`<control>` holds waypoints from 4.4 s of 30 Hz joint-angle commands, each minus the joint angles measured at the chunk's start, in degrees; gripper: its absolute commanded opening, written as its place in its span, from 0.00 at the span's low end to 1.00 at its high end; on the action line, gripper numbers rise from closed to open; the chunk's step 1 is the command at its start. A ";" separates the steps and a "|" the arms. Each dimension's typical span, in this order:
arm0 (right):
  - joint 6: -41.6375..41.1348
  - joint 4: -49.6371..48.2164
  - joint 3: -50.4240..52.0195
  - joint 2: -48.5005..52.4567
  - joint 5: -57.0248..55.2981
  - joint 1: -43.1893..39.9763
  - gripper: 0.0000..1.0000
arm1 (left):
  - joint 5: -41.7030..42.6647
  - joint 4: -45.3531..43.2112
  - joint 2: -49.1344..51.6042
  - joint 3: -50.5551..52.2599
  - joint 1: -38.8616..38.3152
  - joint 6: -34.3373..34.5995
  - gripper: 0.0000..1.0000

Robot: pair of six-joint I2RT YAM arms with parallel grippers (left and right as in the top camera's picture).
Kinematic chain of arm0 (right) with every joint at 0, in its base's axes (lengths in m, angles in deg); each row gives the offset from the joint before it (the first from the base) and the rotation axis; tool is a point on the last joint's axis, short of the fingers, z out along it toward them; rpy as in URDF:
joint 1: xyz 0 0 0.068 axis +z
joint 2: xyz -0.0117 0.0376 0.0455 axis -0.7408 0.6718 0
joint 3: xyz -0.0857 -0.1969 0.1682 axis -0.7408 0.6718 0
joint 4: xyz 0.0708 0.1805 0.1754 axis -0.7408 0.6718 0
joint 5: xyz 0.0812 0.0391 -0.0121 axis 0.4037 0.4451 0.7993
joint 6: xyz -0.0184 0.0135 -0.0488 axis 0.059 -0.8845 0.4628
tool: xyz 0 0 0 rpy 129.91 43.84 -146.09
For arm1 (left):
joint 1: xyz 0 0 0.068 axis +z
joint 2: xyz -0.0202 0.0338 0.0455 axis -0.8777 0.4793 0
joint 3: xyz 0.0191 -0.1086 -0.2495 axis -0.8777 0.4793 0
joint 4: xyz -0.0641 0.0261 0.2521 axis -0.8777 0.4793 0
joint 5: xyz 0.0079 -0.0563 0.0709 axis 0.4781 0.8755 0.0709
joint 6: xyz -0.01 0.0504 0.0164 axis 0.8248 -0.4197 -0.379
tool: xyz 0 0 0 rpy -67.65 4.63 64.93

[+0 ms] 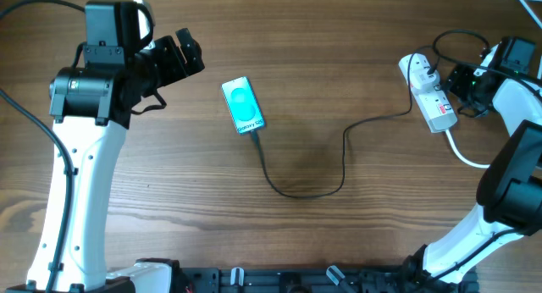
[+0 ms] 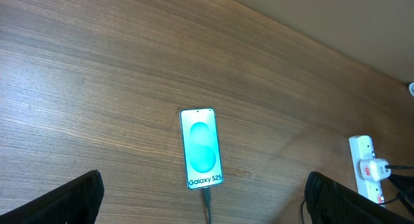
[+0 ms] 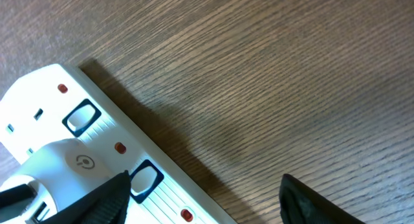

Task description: Plug charger to phone and switch on socket

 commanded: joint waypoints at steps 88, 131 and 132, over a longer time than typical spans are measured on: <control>7.65 -0.79 0.20 2.32 12.44 -2.08 0.59 | -0.35 0.02 -0.52 -0.02 0.20 -0.28 1.00; 8.79 -1.57 0.20 2.34 12.46 -1.88 0.56 | -0.35 0.02 -0.52 0.00 0.20 -0.31 1.00; 8.68 -1.84 0.20 2.34 12.37 -1.88 0.56 | -0.35 0.02 -0.52 -0.02 0.20 -0.31 1.00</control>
